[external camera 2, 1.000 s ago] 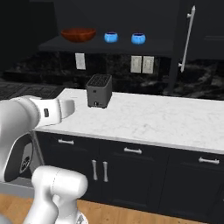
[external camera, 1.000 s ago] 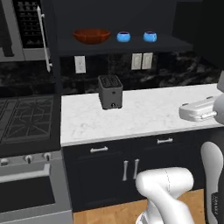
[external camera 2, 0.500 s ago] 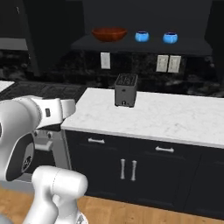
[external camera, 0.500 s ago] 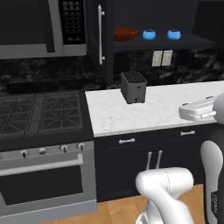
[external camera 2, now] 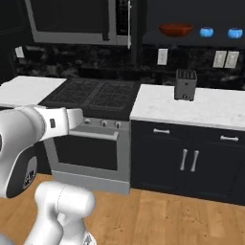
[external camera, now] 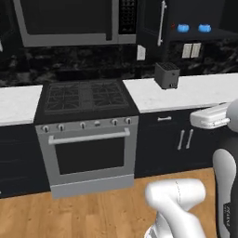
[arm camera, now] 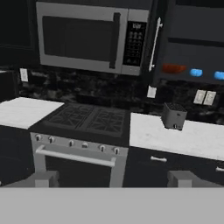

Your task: Gather all objects into one cabinet and sort the glasses and bowls to opposite sides.

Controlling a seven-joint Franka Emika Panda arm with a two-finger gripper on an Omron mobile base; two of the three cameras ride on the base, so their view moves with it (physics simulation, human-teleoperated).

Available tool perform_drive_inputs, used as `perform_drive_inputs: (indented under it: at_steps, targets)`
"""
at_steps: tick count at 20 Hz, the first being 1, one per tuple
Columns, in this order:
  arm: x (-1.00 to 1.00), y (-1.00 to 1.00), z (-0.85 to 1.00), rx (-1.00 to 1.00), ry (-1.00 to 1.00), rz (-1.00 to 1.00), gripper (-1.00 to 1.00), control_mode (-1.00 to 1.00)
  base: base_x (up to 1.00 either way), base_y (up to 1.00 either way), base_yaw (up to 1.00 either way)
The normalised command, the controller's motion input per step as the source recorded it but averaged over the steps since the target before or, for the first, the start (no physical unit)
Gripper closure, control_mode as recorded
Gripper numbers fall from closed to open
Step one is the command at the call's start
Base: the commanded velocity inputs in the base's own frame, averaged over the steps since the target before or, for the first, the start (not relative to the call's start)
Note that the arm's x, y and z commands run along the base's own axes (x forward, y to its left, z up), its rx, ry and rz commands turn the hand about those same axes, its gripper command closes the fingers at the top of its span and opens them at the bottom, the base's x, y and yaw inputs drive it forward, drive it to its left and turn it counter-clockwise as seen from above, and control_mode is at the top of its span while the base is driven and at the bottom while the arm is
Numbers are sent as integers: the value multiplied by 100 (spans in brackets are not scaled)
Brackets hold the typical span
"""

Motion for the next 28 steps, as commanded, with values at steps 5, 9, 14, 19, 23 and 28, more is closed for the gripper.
perform_drive_inputs:
  at_steps: [5,9,14,19,23,28]
  targets:
    - [0,0,0,0,0,0,-100,100,-57,91,0]
    - [0,0,0,0,0,0,-100,100,-27,99,0]
    - [0,0,0,0,0,0,-100,100,0,100,-4]
    - [0,0,0,0,0,0,-100,100,29,100,-18]
    - [0,0,0,0,0,0,-100,100,46,100,-21]
    - [0,0,0,0,0,0,-100,100,59,100,-24]
